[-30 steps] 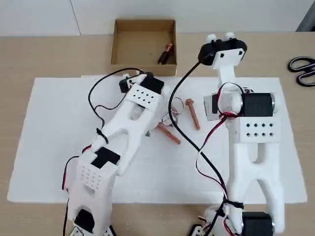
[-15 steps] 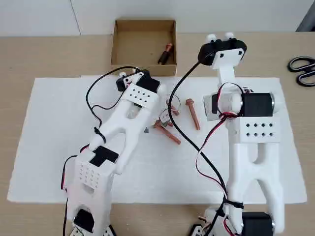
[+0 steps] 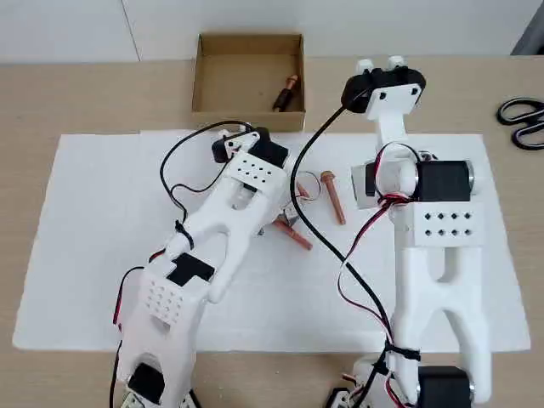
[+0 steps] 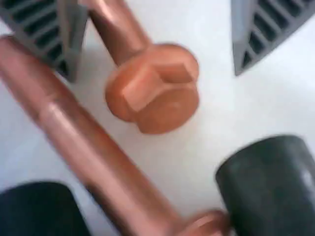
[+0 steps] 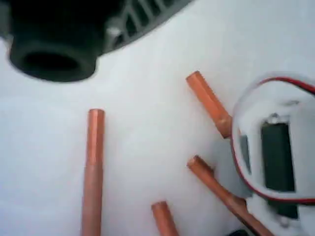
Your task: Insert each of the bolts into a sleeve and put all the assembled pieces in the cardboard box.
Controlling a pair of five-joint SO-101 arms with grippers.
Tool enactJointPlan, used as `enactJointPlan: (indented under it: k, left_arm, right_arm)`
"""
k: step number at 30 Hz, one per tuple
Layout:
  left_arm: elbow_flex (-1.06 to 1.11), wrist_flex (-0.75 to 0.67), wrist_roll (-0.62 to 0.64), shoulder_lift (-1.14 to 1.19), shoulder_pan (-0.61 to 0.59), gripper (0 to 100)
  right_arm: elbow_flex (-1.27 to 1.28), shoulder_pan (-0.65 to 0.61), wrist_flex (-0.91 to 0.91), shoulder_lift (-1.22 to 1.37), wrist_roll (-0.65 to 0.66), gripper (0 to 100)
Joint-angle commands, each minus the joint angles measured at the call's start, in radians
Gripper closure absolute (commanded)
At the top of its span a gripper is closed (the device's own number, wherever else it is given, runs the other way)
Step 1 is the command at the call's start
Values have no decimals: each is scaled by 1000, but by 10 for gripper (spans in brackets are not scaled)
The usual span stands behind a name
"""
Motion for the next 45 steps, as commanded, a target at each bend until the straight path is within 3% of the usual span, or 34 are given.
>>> enactJointPlan:
  k: [1, 7, 13, 24, 37, 45]
  left_arm:
    - [-36, 29, -3, 29, 31, 828]
    - [-71, 51, -61, 31, 25, 998]
    - [-71, 61, -75, 31, 25, 994]
    - [-200, 166, -405, -5, 29, 994]
    - [-205, 164, -414, -293, 25, 994]
    - [-208, 121, -416, -430, -64, 994]
  right_arm:
    - [-5, 10, -19, -33, -6, 995]
    - [-5, 8, -21, -33, -6, 995]
    - [-5, 8, -21, -33, -6, 995]
    - [-5, 5, -21, -33, -6, 995]
    - [-3, 1, -21, -31, -6, 995]
    - [135, -105, -58, -82, -26, 995]
